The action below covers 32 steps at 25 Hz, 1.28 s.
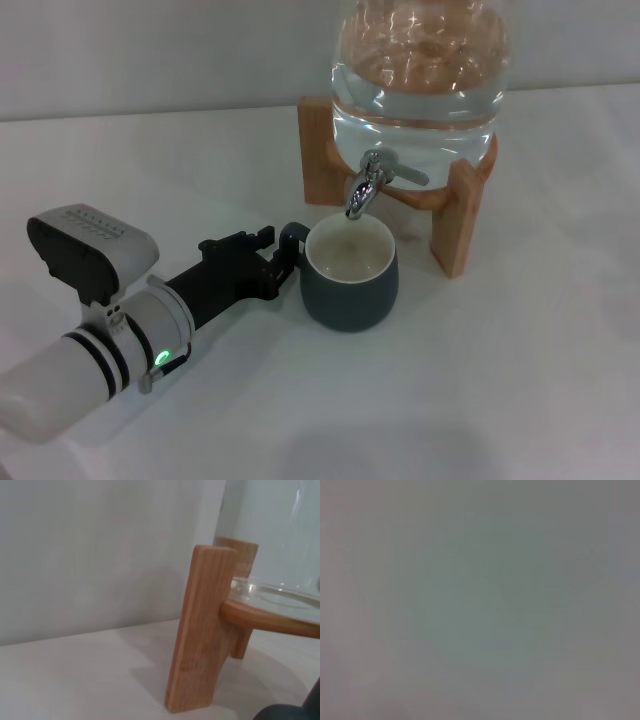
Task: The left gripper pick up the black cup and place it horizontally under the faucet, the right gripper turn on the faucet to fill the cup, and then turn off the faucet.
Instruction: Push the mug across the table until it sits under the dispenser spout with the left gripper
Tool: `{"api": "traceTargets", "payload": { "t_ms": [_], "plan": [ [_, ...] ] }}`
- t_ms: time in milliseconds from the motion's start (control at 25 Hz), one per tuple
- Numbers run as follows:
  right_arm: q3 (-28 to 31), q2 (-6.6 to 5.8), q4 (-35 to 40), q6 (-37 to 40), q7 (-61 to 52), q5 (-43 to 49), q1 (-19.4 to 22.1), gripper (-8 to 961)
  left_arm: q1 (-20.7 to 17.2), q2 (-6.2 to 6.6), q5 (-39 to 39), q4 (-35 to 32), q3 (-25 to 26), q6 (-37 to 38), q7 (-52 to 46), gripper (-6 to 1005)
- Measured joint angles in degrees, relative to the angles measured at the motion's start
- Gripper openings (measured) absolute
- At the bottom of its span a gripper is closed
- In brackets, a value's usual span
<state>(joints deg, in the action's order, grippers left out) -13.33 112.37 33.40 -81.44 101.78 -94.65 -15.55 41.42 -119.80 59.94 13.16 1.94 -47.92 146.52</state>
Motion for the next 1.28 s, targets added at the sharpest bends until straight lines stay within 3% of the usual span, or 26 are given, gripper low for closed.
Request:
{"api": "traceTargets", "payload": {
  "t_ms": [1280],
  "plan": [
    [0.1, -0.84, -0.9, 0.4, 0.5, 0.0, 0.2, 845, -3.4, -0.07, 0.5, 0.0, 0.6, -6.3, 1.5, 352]
  ]
}}
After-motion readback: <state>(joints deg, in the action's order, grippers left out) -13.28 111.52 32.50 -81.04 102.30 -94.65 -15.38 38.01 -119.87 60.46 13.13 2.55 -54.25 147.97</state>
